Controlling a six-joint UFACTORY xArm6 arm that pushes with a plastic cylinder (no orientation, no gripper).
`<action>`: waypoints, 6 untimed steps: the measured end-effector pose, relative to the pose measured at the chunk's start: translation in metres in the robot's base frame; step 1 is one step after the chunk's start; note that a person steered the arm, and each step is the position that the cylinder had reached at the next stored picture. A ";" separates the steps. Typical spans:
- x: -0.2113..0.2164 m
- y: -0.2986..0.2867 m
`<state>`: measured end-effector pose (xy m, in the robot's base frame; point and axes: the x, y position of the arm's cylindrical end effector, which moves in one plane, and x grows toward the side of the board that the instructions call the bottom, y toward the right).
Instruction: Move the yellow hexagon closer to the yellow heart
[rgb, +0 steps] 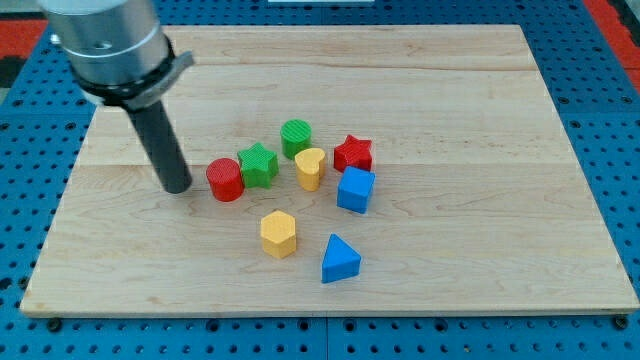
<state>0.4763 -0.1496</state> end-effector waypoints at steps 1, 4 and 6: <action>0.005 0.024; 0.097 0.037; 0.095 0.107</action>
